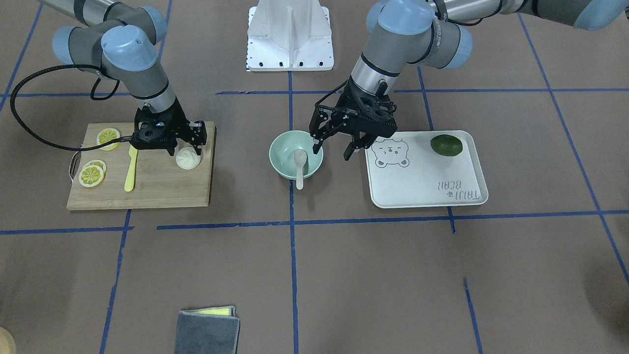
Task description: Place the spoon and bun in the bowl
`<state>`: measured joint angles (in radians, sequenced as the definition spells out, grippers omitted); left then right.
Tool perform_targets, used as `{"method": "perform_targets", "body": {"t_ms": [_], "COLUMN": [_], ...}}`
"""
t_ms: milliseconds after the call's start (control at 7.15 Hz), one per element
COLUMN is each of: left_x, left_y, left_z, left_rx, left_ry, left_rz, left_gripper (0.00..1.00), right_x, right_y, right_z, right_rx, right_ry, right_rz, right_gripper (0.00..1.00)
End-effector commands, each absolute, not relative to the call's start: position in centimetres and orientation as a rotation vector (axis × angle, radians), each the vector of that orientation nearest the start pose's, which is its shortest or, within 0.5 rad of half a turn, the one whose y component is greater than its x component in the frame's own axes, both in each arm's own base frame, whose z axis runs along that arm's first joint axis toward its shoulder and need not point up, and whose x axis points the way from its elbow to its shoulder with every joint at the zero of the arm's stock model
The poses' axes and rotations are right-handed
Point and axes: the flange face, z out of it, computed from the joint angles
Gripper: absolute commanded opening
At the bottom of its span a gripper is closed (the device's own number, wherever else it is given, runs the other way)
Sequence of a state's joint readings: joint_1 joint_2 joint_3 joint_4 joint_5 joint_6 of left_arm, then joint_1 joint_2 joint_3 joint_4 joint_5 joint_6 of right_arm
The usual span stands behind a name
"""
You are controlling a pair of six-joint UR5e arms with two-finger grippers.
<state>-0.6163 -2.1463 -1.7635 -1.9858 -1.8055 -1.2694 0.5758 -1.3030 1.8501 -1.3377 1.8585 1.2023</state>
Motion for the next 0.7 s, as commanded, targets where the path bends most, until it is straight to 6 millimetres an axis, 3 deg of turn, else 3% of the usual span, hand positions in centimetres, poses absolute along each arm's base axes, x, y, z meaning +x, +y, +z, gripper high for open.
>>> {"method": "perform_targets", "body": {"t_ms": [0,280,419,559], "left_x": [45.0,45.0,44.6,42.7], "left_y": [-45.5,-45.5,-45.7,-46.5], "left_z": [19.7,19.7,19.6,19.2], "left_rx": [0.338,0.338,0.344,0.369], "left_ry": [1.148,1.148,1.149,1.156], "left_rz": [-0.138,-0.138,-0.142,-0.158], "left_gripper": [0.77,0.77,0.77,0.77], "right_x": [-43.3,-42.8,-42.4,-41.9], "right_y": [-40.7,-40.7,-40.4,-41.2], "right_z": [36.4,35.8,34.4,30.9], "right_rx": [0.112,0.120,0.131,0.156], "right_ry": [-0.818,-0.829,-0.854,-0.888], "right_rz": [0.082,0.084,0.088,0.096], "right_gripper": [0.00,0.00,0.00,0.00]}}
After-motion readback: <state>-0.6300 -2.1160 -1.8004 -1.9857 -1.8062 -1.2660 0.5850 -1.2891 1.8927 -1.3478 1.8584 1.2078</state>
